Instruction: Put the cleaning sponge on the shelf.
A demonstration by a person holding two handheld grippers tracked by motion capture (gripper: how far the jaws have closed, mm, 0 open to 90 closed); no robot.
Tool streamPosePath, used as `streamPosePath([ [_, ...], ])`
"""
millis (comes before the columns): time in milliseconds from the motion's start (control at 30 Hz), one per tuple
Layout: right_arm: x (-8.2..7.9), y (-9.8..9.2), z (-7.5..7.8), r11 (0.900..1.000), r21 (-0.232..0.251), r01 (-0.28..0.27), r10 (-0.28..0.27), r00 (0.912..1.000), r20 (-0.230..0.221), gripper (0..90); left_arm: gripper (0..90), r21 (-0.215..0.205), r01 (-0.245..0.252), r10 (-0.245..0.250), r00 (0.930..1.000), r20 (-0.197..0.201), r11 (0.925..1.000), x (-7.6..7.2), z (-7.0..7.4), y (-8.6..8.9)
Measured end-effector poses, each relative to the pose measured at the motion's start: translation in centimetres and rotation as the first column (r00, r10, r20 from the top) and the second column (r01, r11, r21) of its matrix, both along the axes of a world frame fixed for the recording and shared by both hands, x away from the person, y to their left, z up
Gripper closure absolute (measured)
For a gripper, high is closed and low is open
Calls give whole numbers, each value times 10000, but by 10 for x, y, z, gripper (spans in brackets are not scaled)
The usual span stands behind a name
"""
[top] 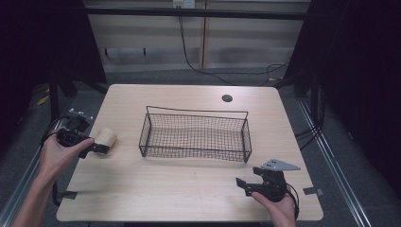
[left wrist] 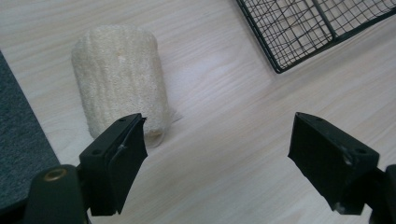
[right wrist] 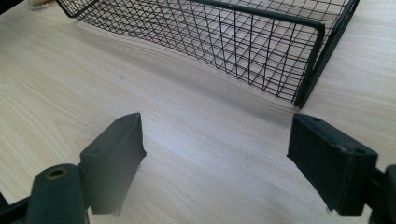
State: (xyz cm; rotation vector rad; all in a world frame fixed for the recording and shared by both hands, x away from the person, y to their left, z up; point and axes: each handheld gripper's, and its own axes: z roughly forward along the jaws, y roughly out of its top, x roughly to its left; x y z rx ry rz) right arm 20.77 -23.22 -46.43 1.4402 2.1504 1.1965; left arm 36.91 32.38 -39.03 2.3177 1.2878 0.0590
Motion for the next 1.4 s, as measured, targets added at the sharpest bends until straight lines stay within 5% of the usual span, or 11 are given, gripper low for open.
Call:
streamPosePath([
  [267,0,0,-1,10000,-12,-32,32,10000,-23,182,191,594,157,-139,9994,-307,9981,12,1,2],
  [633,0,0,-1,10000,-50,-44,44,10000,-49,180,183,1040,-421,509,9953,-830,9937,31,-6,8],
  [900,0,1,-2,10000,-30,-24,23,9999,-131,179,186,1609,-251,447,9918,-1198,9866,45,-14,4],
  [967,0,1,-1,10000,-50,-10,9,10000,-84,180,186,2035,-311,573,9906,-1240,9786,49,-17,0],
  [1267,0,2,-2,10000,-38,-22,21,9999,-127,180,192,2028,-330,623,9882,-1401,9787,56,-26,-3],
  [1400,1,2,-2,9999,-36,-109,109,9999,-117,180,191,2315,-453,821,9850,-1516,9718,64,-32,-1],
])
